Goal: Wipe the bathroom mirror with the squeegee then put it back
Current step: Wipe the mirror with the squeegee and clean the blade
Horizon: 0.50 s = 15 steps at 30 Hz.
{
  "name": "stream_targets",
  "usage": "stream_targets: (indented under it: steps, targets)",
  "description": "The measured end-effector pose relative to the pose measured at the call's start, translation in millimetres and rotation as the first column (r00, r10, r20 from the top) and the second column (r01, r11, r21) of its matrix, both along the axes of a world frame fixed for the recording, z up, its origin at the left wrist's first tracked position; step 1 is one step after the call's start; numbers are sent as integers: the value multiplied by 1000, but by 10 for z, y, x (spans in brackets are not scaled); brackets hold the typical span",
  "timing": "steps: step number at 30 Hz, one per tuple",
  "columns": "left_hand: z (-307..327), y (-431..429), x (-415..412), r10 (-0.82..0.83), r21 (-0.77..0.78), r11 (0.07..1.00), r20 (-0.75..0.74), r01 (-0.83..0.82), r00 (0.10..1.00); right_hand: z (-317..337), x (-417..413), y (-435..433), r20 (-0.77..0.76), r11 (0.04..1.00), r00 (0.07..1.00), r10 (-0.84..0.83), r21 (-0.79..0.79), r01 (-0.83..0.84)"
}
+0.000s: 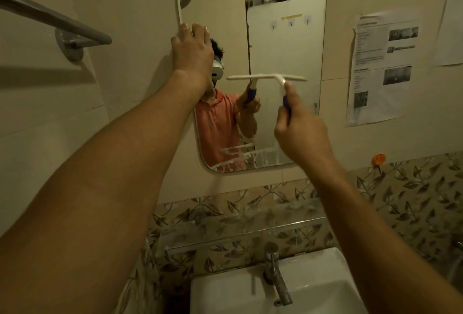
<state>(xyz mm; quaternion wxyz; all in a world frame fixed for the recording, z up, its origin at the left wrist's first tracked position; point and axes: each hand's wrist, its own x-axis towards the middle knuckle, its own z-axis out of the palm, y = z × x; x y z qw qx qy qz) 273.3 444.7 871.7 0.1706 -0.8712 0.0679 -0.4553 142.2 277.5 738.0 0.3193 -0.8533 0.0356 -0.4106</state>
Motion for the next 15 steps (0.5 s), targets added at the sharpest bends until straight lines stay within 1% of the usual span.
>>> stream_targets:
  steps: [4,7,9,11,15]
  targets:
    - [-2,-35,-14,24,7,1000,-5,-23,1000,269,58,-142,-7,998,999,-32,-52,32]
    - [-2,-37,17,23,3,1000,9,-23,1000,294,99,-163,-17,996,998,-59,-65,58]
    - [-3,-40,12,29,8,1000,17,-30,999,221,117,-158,-6,993,997,-73,-95,72]
    - [-2,-45,4,29,9,1000,12,-29,1000,97,115,-159,-9,994,998,-68,-80,67]
    - [19,-49,-34,23,14,1000,16,-23,1000,-216,68,-202,-76,996,994,-75,-46,71]
